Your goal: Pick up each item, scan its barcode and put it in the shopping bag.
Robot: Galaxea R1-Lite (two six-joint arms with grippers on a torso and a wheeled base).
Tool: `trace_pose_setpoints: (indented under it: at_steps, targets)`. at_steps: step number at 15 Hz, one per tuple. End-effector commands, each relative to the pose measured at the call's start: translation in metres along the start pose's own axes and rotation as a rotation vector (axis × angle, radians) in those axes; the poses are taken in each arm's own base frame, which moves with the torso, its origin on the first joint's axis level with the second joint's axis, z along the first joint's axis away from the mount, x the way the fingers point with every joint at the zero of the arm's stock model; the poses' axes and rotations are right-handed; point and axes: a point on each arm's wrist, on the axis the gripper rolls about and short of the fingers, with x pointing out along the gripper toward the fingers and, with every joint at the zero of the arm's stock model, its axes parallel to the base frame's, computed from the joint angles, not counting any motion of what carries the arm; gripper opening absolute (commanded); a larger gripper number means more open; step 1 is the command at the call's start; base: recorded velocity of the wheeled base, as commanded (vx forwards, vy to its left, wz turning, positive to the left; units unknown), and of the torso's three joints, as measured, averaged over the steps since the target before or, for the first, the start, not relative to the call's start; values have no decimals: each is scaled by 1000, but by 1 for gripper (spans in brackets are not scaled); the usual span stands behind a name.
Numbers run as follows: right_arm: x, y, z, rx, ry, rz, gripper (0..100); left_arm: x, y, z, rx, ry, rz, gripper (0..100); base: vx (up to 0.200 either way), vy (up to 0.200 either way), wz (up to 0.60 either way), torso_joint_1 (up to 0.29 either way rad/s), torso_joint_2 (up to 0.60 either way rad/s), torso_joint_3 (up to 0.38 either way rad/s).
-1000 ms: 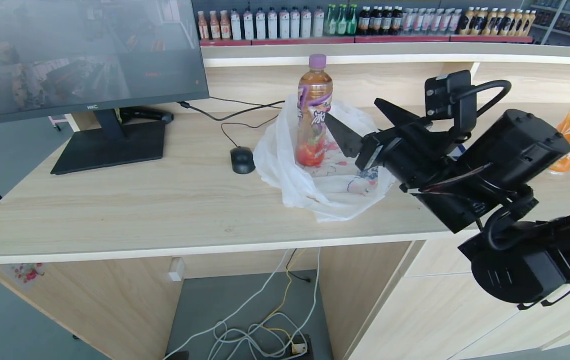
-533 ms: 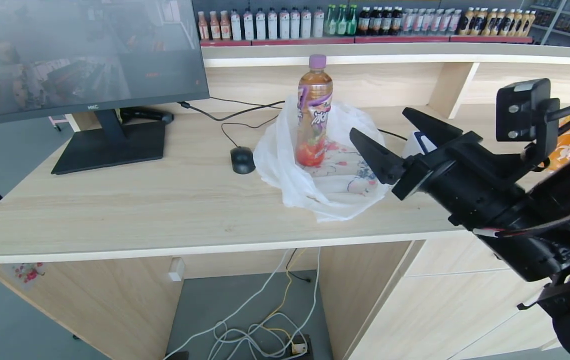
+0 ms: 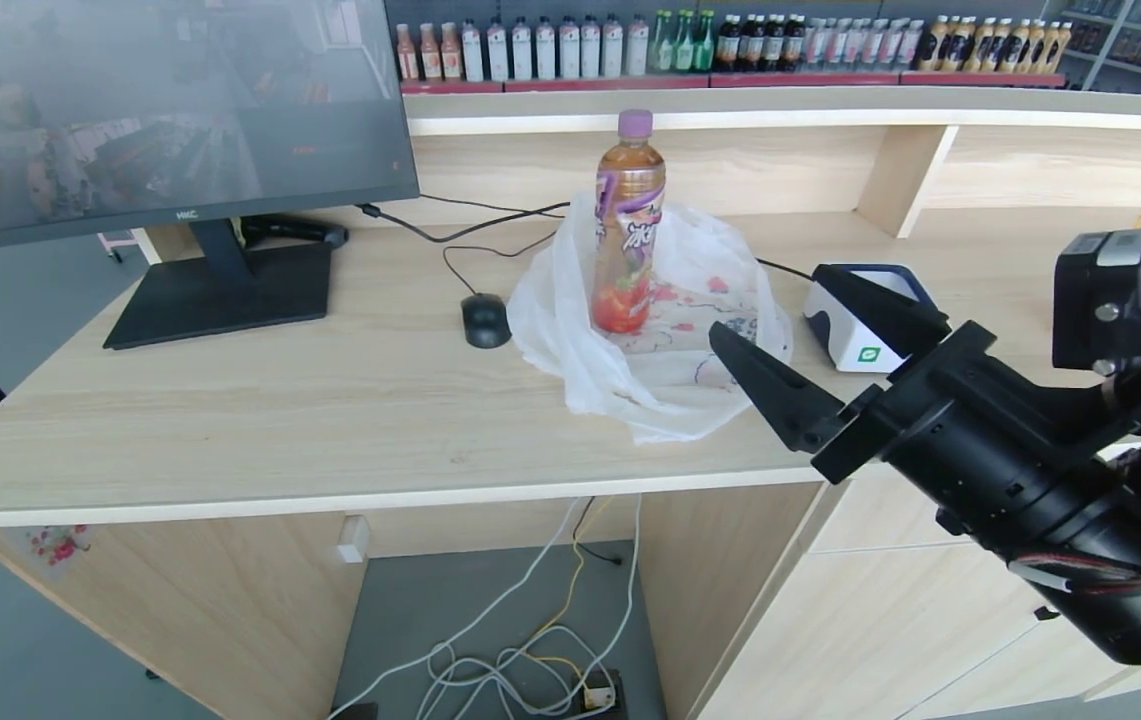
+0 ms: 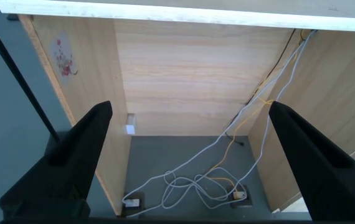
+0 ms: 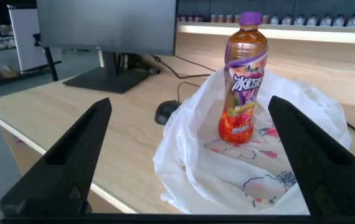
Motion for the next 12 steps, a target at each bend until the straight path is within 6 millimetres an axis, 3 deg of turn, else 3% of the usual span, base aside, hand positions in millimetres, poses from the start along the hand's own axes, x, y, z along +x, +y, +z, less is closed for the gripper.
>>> trace_pose_setpoints:
  at_steps: [1, 8, 12]
  targets:
    - [-1, -3, -6, -6, 22, -12, 100, 0, 0, 0, -2, 1, 0, 100, 0, -200, 0, -2, -7, 2]
    - [-7, -8, -16, -16, 76, -114, 100, 0, 0, 0, -7, 1, 0, 100, 0, -200, 0, 5, 0, 4]
    - [8, -9, -15, -14, 44, -121, 100, 0, 0, 0, -7, 1, 0, 100, 0, -200, 0, 2, -1, 5]
